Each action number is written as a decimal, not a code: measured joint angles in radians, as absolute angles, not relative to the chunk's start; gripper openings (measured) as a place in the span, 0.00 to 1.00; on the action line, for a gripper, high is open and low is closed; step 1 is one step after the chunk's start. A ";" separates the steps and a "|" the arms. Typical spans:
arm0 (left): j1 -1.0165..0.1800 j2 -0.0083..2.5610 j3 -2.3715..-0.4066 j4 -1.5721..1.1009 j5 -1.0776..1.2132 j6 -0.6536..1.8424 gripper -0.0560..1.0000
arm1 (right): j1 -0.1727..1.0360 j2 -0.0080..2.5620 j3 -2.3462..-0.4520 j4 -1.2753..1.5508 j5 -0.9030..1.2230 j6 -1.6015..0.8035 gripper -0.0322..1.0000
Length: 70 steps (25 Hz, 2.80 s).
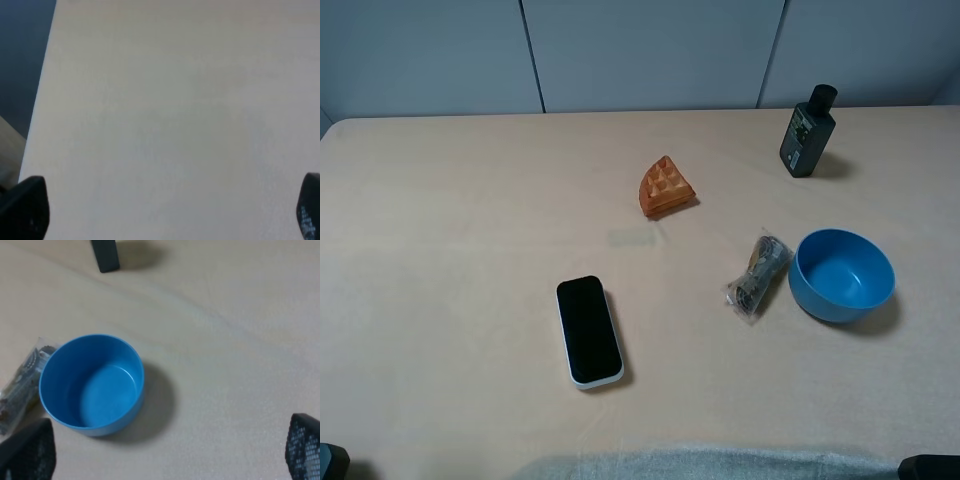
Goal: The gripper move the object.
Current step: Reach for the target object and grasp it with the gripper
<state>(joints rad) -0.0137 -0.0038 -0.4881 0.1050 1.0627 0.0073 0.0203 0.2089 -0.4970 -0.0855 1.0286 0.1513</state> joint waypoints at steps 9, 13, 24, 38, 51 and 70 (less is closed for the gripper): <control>-0.014 -0.004 -0.488 0.105 1.063 0.007 0.99 | 0.020 0.209 -0.497 -0.086 1.029 0.151 0.70; -0.014 -0.004 -0.488 0.105 1.063 0.007 0.99 | 0.020 0.209 -0.497 -0.086 1.029 0.151 0.70; -0.014 -0.004 -0.488 0.105 1.063 0.007 0.99 | 0.020 0.209 -0.546 -0.070 1.027 0.151 0.70; -0.014 -0.004 -0.488 0.105 1.063 0.007 0.99 | 0.020 0.412 -0.614 -0.020 1.026 0.107 0.70; -0.014 -0.004 -0.488 0.105 1.063 0.007 0.99 | 0.020 0.829 -0.720 0.066 1.023 -0.008 0.70; -0.014 -0.004 -0.488 0.105 1.063 0.007 0.99 | 0.020 1.294 -0.769 0.086 0.898 -0.062 0.70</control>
<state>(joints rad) -0.0137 -0.0038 -0.4881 0.1050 1.0627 0.0073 0.0203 1.2939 -0.7688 0.0861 0.8982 -0.0618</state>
